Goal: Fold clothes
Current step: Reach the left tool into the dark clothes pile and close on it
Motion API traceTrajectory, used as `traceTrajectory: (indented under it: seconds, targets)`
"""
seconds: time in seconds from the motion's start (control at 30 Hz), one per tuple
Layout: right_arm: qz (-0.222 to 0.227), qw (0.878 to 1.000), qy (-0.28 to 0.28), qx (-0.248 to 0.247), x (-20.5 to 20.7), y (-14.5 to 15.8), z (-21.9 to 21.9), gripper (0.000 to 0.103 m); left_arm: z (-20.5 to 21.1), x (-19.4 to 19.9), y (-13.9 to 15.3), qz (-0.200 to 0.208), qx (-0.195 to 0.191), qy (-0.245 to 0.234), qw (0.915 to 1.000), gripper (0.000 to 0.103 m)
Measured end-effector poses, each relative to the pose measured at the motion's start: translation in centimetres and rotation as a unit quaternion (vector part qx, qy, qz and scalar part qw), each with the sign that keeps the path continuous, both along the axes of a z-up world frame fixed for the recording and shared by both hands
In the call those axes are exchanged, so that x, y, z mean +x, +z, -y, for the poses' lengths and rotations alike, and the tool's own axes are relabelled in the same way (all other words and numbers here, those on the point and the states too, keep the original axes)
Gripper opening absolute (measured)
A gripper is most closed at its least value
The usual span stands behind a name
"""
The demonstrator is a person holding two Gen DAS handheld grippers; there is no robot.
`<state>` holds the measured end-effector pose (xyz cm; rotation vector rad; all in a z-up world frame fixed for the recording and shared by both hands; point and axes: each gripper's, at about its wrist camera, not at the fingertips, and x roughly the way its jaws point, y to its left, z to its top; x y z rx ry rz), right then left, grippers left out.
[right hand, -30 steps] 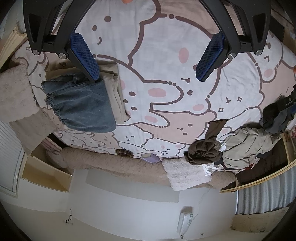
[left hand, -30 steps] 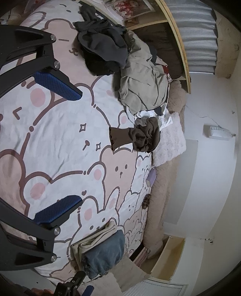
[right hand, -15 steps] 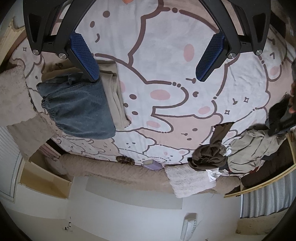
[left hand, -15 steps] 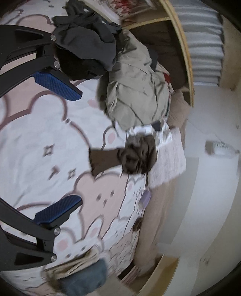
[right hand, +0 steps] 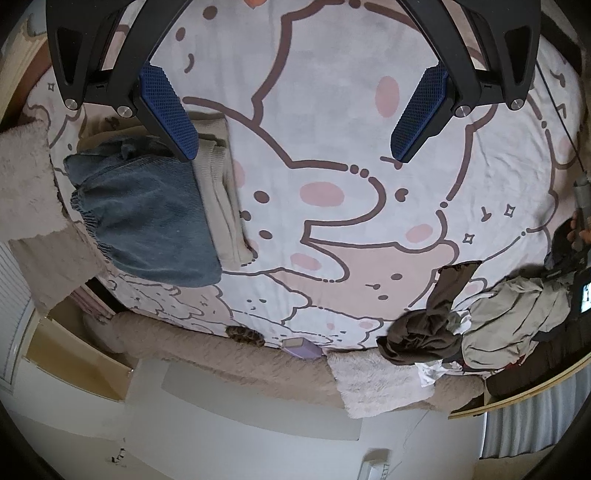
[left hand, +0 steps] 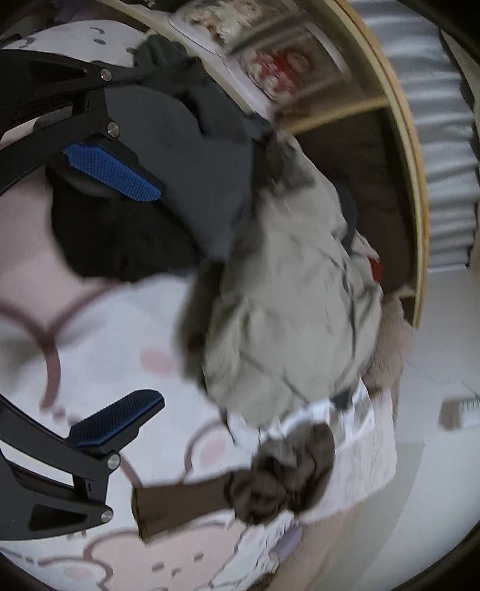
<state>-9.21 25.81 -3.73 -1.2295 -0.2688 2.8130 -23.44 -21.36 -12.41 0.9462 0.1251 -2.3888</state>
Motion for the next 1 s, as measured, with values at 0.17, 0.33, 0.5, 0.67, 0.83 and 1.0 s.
traceTrajectory:
  seconds: [0.17,0.33,0.5,0.67,0.83,1.0]
  targets:
    - [0.003,1.000,0.022,0.006,-0.3,-0.1,1.9,0.103,2.8,1.2,-1.6,0.035,0.003,0.018,0.9992,0.056]
    - [0.005,0.999,0.043,0.015,0.2,0.0,3.3,0.103,3.2,1.6,-1.5,0.040,0.032,-0.009,0.9986,0.022]
    - [0.001,0.999,0.043,0.017,0.7,0.7,3.2,0.103,2.1,3.1,0.8,0.008,0.017,-0.054,0.9984,0.010]
    - [-0.008,0.999,0.037,0.011,1.4,1.1,2.4,0.103,1.4,6.6,6.1,-0.054,0.001,-0.094,0.9941,0.007]
    - [-0.009,0.999,0.039,-0.001,2.2,1.1,2.1,0.103,2.0,11.1,11.2,-0.107,0.011,-0.114,0.9876,0.007]
    - [-0.015,0.999,0.044,-0.014,3.0,1.4,2.0,0.103,0.7,14.6,15.7,-0.141,0.015,-0.161,0.9768,0.007]
